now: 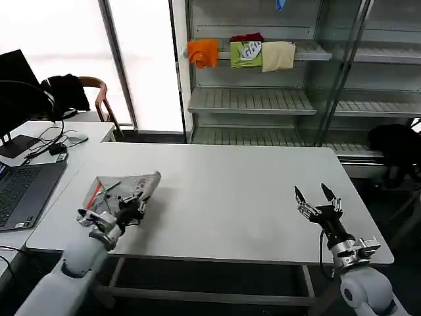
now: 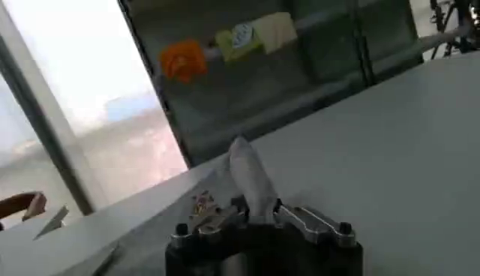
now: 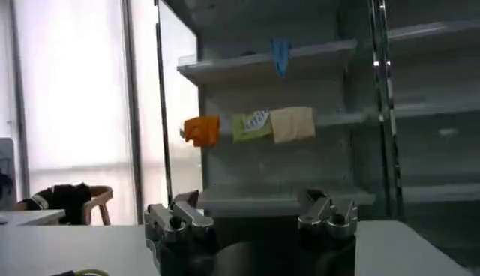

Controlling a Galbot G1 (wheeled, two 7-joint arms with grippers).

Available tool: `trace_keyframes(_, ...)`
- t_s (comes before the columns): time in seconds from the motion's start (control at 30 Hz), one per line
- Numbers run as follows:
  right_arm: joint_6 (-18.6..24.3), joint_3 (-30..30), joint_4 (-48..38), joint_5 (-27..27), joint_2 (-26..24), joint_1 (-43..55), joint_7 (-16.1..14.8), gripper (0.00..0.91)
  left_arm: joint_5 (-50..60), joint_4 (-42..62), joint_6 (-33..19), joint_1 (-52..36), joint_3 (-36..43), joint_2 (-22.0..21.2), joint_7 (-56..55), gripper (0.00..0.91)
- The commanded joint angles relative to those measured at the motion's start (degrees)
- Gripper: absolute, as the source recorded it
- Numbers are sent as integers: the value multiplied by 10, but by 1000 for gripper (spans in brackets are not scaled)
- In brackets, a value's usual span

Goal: Fold and organize the clothes.

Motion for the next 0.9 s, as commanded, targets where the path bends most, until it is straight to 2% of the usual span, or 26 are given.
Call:
trace_keyframes(0.03, -1, -5, -3, -1, 1, 5, 0, 907, 118, -45, 53, -42, 179, -36, -183, 907)
trace_keyframes(0.17, -11, -14, -2, -1, 2, 19, 2, 907, 168, -133, 95, -38, 264, -23, -263, 907)
trace_keyframes(0.3, -28, -30, 0, -2, 7, 39, 4, 907, 124, -216, 117, -32, 245, -35, -279, 907)
trace_keyframes(0.43, -51, -81, 5, -14, 12, 81, 9, 907, 45, -286, 118, -7, 123, -15, -266, 907)
trace_keyframes(0.53, -95, -142, -3, -29, 41, 158, 24, 907, 31, -299, 111, 19, 53, 12, -270, 907)
trace_keyframes(0.57, -111, -162, -16, -37, 66, 194, 35, 907, 27, -298, 105, 43, 6, 19, -255, 907)
trace_keyframes(0.63, -134, -194, -35, -42, 81, 228, 43, 907, 18, -296, 95, 71, -53, 21, -213, 907)
trace_keyframes(0.67, -153, -226, -54, -46, 127, 269, 53, 907, -2, -291, 86, 83, -101, 22, -168, 907)
trace_keyframes(0.7, -156, -239, -69, -47, 132, 273, 54, 907, -16, -287, 83, 92, -129, 21, -151, 907)
trace_keyframes(0.73, -164, -266, -97, -51, 158, 296, 60, 907, -36, -282, 82, 96, -157, 19, -135, 907)
trace_keyframes(0.8, -170, -307, -142, -64, 189, 319, 62, 907, -86, -277, 91, 99, -187, 16, -134, 907)
trace_keyframes(0.9, -189, -359, -197, -68, 245, 345, 73, 907, -90, -265, 98, 99, -204, 9, -134, 907)
